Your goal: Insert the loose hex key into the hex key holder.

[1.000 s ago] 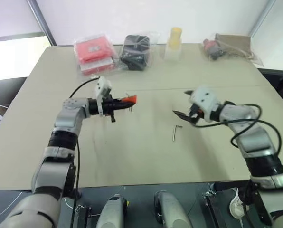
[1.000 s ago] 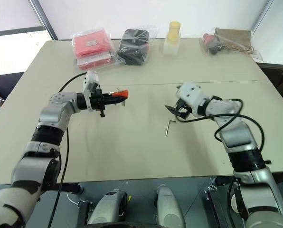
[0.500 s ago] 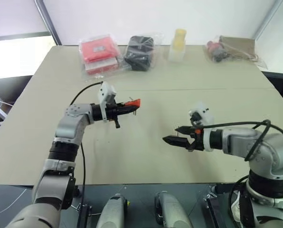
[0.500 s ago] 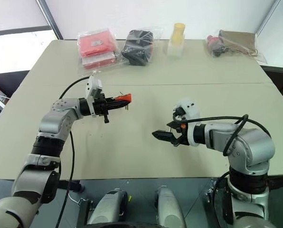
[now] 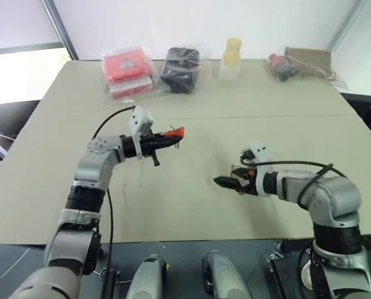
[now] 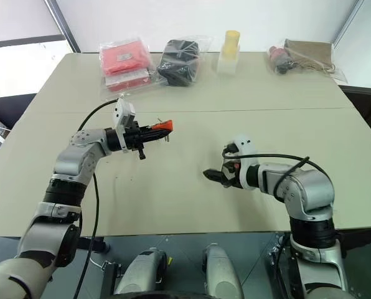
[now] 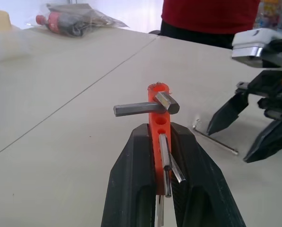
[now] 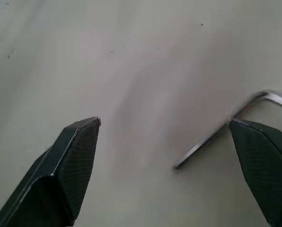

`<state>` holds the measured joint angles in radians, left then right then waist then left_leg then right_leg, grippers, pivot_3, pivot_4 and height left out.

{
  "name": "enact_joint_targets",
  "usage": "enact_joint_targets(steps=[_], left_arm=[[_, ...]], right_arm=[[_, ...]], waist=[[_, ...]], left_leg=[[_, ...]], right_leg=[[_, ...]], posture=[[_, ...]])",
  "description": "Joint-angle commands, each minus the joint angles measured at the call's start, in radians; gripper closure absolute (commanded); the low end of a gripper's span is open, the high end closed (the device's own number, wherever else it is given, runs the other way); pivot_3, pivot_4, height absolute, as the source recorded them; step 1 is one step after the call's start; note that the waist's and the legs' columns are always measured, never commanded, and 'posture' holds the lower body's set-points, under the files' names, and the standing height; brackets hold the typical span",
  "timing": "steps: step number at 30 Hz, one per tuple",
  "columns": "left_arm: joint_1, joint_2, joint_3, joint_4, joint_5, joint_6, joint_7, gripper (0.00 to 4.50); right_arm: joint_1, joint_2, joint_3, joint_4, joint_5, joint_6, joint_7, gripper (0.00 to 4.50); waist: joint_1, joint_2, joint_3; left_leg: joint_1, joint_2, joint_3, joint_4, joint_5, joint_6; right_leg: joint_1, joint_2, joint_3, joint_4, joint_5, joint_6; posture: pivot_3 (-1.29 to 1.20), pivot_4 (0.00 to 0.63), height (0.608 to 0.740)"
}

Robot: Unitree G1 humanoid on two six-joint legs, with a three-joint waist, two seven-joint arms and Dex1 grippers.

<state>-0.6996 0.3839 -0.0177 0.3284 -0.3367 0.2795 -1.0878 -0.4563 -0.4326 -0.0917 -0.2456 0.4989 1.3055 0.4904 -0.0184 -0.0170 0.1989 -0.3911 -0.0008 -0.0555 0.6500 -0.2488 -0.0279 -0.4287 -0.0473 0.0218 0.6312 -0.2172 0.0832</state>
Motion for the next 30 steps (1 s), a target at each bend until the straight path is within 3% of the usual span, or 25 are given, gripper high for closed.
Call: enact_joint_targets(steps=[1,9,10,12,19,26,30], left_arm=[[-0.002,0.005,0.017,-0.002,-0.007,-0.02,0.012,4.5],[0.016,0.0,0.015,-0.009,-0.009,-0.026,0.032,4.5],[0.018,0.0,0.014,-0.011,-0.009,-0.026,0.034,4.5],[0.02,-0.001,0.017,-0.013,-0.009,-0.027,0.042,4.5],[0.023,0.002,0.016,-0.015,-0.006,-0.039,0.055,4.5],[0.011,-0.007,0.01,0.006,-0.001,-0.058,0.06,4.5],[-0.002,-0.001,0.005,0.021,-0.006,-0.046,0.042,4.5]], right_arm=[[-0.014,0.006,0.074,0.087,-0.054,-0.11,-0.008,0.04],[-0.03,0.001,0.191,0.181,-0.134,-0.216,-0.014,0.04],[-0.028,-0.004,0.203,0.181,-0.141,-0.217,-0.012,0.28],[-0.016,-0.022,0.234,0.165,-0.155,-0.223,0.002,0.86],[0.018,-0.063,0.257,0.114,-0.174,-0.214,0.023,4.4],[-0.004,-0.09,0.277,0.131,-0.229,-0.305,0.037,4.4],[-0.047,-0.101,0.274,0.143,-0.302,-0.527,0.043,4.4]], waist=[[-0.002,-0.001,0.0],[-0.003,-0.003,-0.003],[-0.003,-0.003,-0.003],[-0.001,-0.003,-0.004],[0.002,-0.004,-0.004],[-0.001,-0.004,-0.005],[-0.003,-0.004,-0.004]], left_leg=[[0.001,0.0,0.0,0.0,0.0,0.0],[0.002,0.0,0.0,0.0,0.0,0.0],[0.003,0.0,0.0,0.0,0.0,0.0],[0.003,0.0,0.0,0.0,0.0,0.0],[0.002,0.0,-0.001,-0.002,0.0,0.0],[0.003,0.001,-0.001,-0.002,0.0,0.0],[0.003,0.001,-0.001,-0.001,0.0,0.0]], right_leg=[[0.001,0.0,0.0,0.0,0.0,0.0],[0.002,0.001,0.0,0.0,0.0,0.0],[0.002,0.001,0.0,0.0,0.0,0.0],[0.003,0.001,0.0,0.0,0.0,0.0],[0.003,0.0,-0.001,-0.001,-0.001,0.0],[0.002,0.001,-0.001,-0.001,-0.001,0.0],[0.002,0.001,-0.001,-0.001,-0.001,0.0]], posture=[[0.0,0.15,0.74],[0.0,0.15,0.74],[0.0,0.15,0.74],[0.0,0.15,0.74],[0.0,0.15,0.74],[0.0,0.15,0.74],[0.0,0.15,0.74]])
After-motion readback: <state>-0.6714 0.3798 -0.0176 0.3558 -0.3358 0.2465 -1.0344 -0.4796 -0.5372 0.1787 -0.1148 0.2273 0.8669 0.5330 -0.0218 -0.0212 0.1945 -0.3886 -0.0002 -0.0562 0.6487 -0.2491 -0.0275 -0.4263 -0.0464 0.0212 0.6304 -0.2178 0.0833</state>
